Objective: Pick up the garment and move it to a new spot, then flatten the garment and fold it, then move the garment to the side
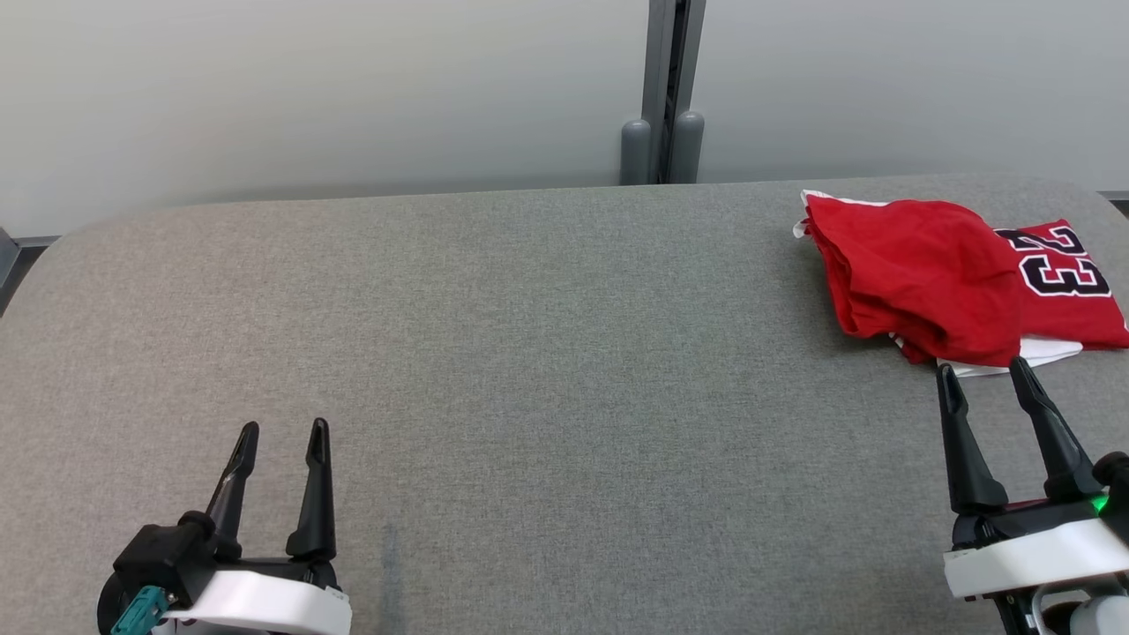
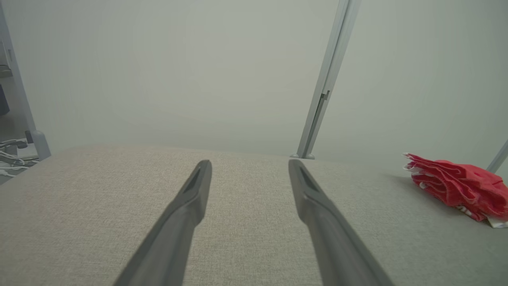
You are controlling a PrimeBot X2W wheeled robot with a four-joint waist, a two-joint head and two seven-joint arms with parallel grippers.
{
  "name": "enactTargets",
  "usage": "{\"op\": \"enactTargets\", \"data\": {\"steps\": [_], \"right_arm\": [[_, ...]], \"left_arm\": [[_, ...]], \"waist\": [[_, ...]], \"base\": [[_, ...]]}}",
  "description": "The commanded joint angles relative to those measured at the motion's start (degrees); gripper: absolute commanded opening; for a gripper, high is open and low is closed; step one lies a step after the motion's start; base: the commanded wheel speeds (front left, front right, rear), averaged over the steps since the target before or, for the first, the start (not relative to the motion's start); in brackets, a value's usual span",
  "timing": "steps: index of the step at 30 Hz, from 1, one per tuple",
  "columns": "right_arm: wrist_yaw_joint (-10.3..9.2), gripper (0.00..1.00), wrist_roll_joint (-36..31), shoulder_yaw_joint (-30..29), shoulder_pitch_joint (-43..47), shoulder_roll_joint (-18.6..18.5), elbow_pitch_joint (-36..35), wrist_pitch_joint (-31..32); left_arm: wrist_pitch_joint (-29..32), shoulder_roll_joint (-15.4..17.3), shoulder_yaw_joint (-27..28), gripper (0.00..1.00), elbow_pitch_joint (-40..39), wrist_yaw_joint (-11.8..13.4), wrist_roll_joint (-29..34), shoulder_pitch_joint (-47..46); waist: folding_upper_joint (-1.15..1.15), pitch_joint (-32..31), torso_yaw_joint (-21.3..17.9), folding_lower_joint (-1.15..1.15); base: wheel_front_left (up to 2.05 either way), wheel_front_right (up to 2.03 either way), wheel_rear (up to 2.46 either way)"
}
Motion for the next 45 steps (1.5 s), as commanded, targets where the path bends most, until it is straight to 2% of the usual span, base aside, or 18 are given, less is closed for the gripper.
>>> {"op": "enactTargets", "data": {"steps": [1, 22, 42, 43, 45], "right_arm": [[0.03, 1.00, 0.40, -0.28, 0.46, 0.16, 0.32, -0.30], [0.03, 1.00, 1.05, 1.26, 0.03, -0.02, 2.58, -0.31], [0.03, 1.00, 1.31, 1.68, 0.79, 0.15, 3.45, -0.31], [0.00, 0.00, 1.26, 1.80, 0.16, 0.35, 3.26, 0.01], [0.00, 0.00, 1.40, 1.91, 0.34, 0.67, 3.87, 0.20]], "left_arm": [[-0.14, 0.12, 0.29, 1.00, 0.15, -0.21, 0.48, -0.67], [-0.14, 0.10, -0.26, 1.00, 0.62, 0.83, -0.42, -0.28], [-0.14, 0.10, 0.06, 1.00, 1.43, 0.66, -0.26, 0.31], [0.00, -0.07, -0.02, 0.00, 1.41, 0.51, -0.44, 0.11], [0.08, -0.25, -0.03, 0.00, 2.26, 0.51, -0.59, 0.32]], "waist": [[0.00, -0.05, 0.09, 0.00], [0.00, -1.06, 0.17, 0.00], [0.00, -2.41, 0.16, 0.00], [0.00, -2.41, 0.16, 0.00], [0.00, -2.42, 0.17, 0.00]], "base": [[0.00, 0.00, 0.00], [0.00, 0.00, 0.00], [0.00, 0.00, 0.00], [0.00, 0.00, 0.00], [0.00, 0.00, 0.00]]}}
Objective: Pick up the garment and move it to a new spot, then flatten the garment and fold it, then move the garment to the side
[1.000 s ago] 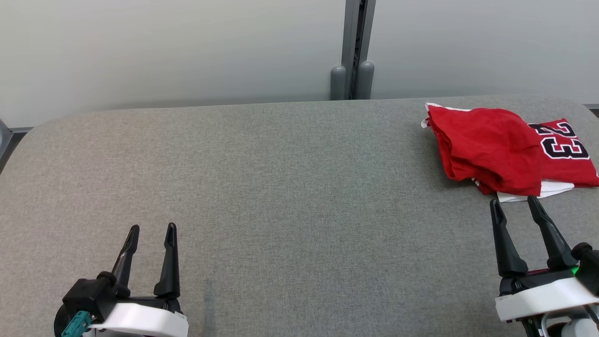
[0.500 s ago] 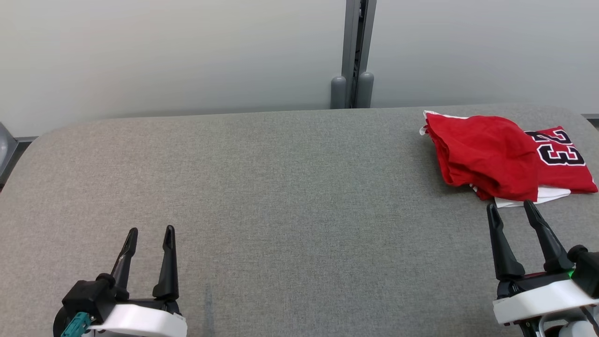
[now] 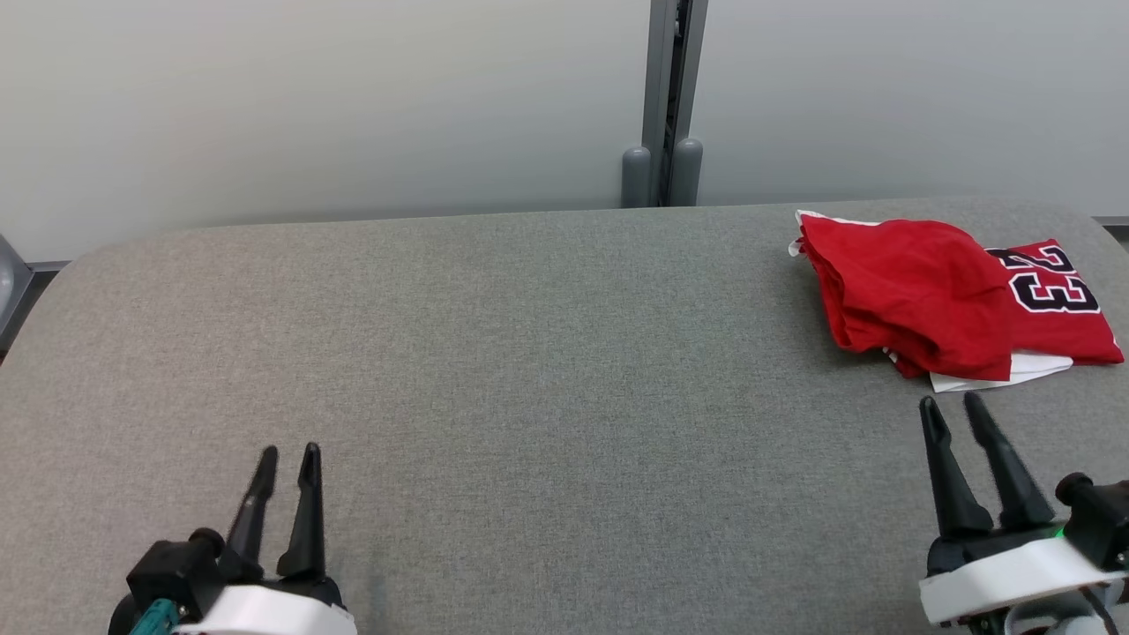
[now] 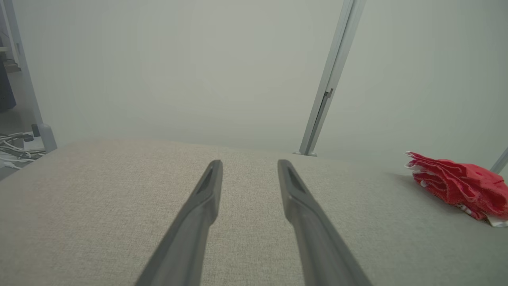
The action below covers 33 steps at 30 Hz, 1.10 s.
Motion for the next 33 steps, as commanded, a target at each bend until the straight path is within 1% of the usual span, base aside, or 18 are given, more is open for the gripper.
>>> {"op": "enactTargets", "data": {"steps": [1, 3, 7, 9, 10, 11, 20, 33], "right_arm": [[0.00, 0.00, 0.23, 0.04, 0.32, 0.41, 0.61, 0.15], [0.00, 0.00, 0.70, 0.06, 1.04, 0.99, 1.57, 0.50], [0.00, 0.00, 4.96, -1.14, 0.57, 1.08, 2.01, 2.48], [0.00, 0.00, 5.99, -1.45, 0.45, 1.11, 2.13, 2.97], [0.00, 0.00, 7.99, -2.04, 0.20, 1.16, 2.37, 3.94], [0.00, 0.00, 7.99, -2.04, 0.20, 1.16, 2.37, 3.94], [0.00, 0.00, 16.30, -4.66, -0.84, 1.48, 3.38, 8.08], [0.00, 0.00, 26.66, -8.24, -2.21, 2.05, 4.62, 13.55]], "left_arm": [[0.21, -0.12, 0.01, 0.00, 0.73, -0.01, -0.23, 0.40], [0.44, -0.29, -0.06, 0.00, 1.69, -0.03, -0.71, 1.18], [0.65, -0.26, -0.55, 0.00, 1.50, -0.17, -5.11, 0.87], [0.66, -0.25, -0.71, 0.00, 1.40, -0.21, -6.17, 0.84], [0.67, -0.23, -1.03, 0.00, 1.21, -0.28, -8.24, 0.76], [0.67, -0.23, -1.03, 0.00, 1.21, -0.28, -8.24, 0.76], [0.78, -0.16, -2.27, 0.00, 0.53, -0.57, -16.97, 0.35], [1.02, -0.07, -3.77, 0.00, -0.24, -0.93, -28.08, -0.30]], "waist": [[0.00, 0.00, 0.00, 0.00], [0.00, -0.01, 0.01, 0.00], [0.00, -0.01, 0.06, 0.00], [0.00, -0.01, 0.07, 0.00], [0.00, -0.01, 0.10, 0.00], [0.00, -0.01, 0.10, 0.00], [0.00, -0.01, 0.22, 0.00], [0.00, -0.01, 0.38, 0.00]], "base": [[0.00, 0.00, 0.00], [0.00, 0.00, 0.00], [0.00, 0.00, 0.00], [0.00, 0.00, 0.00], [0.00, 0.00, 0.00], [0.00, 0.00, 0.00], [0.00, 0.00, 0.00], [0.00, 0.00, 0.00]]}}
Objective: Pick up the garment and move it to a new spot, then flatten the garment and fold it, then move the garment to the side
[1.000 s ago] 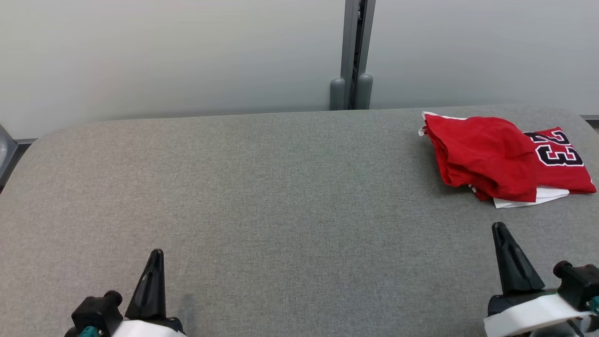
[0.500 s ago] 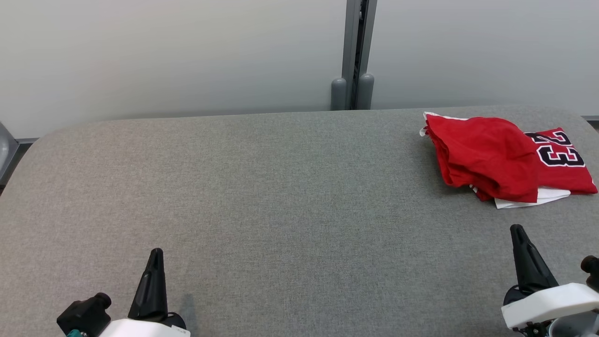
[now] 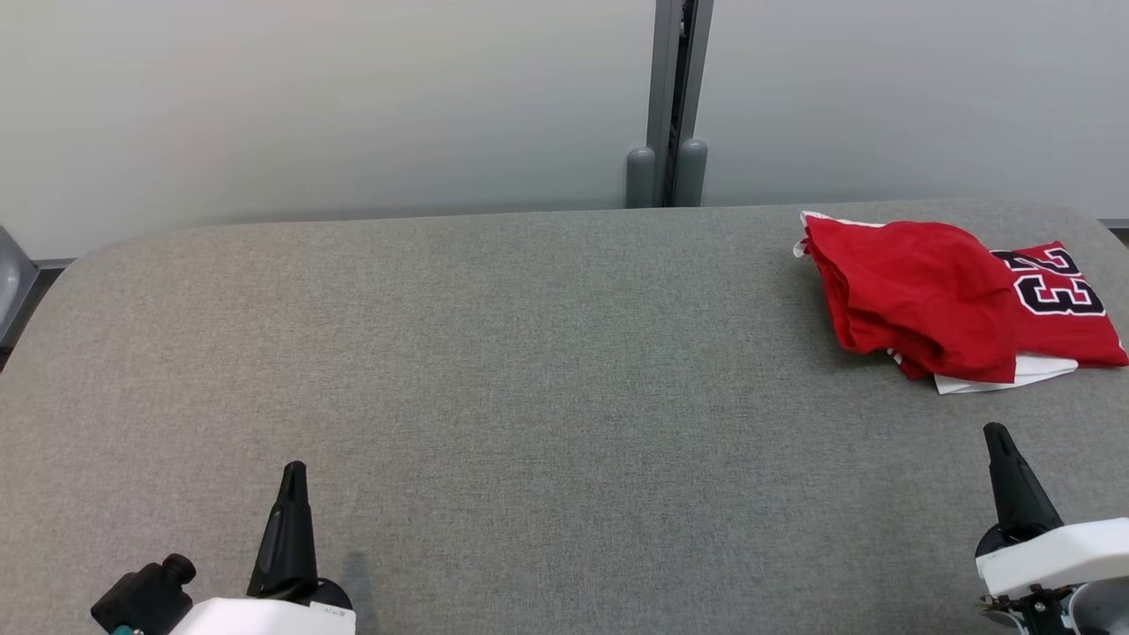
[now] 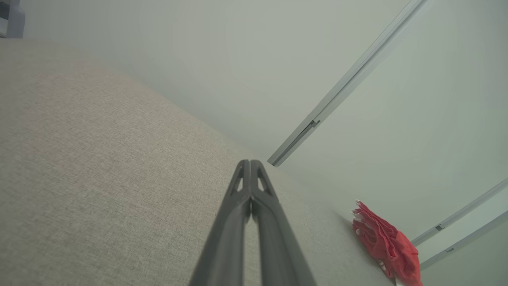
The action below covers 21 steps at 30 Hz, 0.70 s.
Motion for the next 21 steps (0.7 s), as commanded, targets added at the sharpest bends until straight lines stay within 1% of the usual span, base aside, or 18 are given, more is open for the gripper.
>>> {"op": "enactTargets", "data": {"steps": [1, 17, 21], "right_arm": [[0.01, 0.00, 1.89, -0.92, -1.78, -0.37, -0.37, 0.87], [0.02, 0.00, 12.48, -4.92, -3.18, 0.42, 0.91, 6.77], [0.02, 0.00, 14.25, -5.55, -3.40, 0.54, 1.16, 7.76]], "left_arm": [[0.14, 0.29, -0.21, 0.00, -1.03, -0.23, -1.86, -2.07], [0.41, 0.39, -1.75, 0.00, -1.80, -0.65, -13.45, -2.62], [0.42, 0.40, -2.03, 0.00, -1.92, -0.72, -15.40, -2.75]], "waist": [[0.00, 0.00, 0.02, 0.00], [0.00, 0.00, 0.23, 0.00], [0.00, 0.00, 0.26, 0.00]], "base": [[0.00, 0.00, 0.00], [0.00, 0.00, 0.00], [0.00, 0.00, 0.00]]}}
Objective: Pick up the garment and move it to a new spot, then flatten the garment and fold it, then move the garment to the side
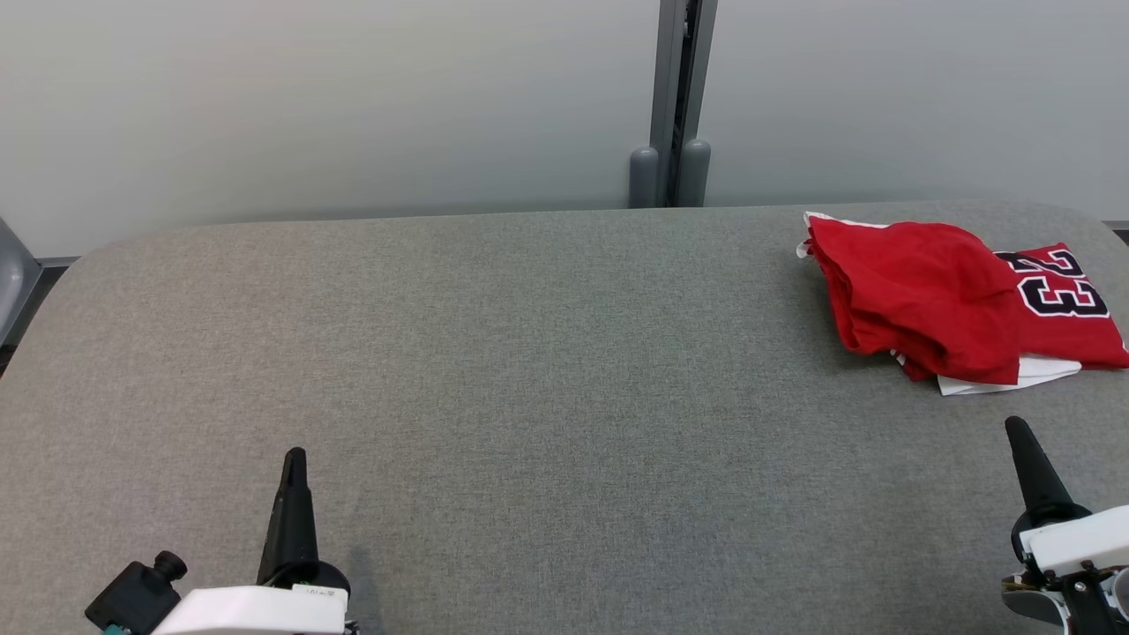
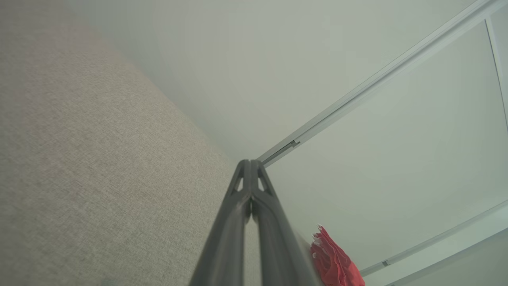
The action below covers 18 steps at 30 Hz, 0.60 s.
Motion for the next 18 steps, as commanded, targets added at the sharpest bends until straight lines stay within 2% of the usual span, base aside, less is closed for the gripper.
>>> {"op": "enactTargets", "data": {"steps": [1, 18], "right_arm": [[0.03, 0.00, 1.14, -0.54, -1.36, -0.25, -0.42, 0.50], [0.06, 0.00, 10.66, -4.34, -2.71, 0.53, 0.76, 6.06]], "left_arm": [[0.01, 0.29, -0.13, 0.00, -0.72, -0.42, -1.12, -1.72], [0.28, 0.37, -1.53, 0.00, -1.45, -0.76, -11.71, -2.12]], "waist": [[0.00, 0.00, 0.01, 0.00], [0.00, 0.00, 0.24, 0.00]], "base": [[0.00, 0.00, 0.00], [0.00, 0.00, 0.00]]}}
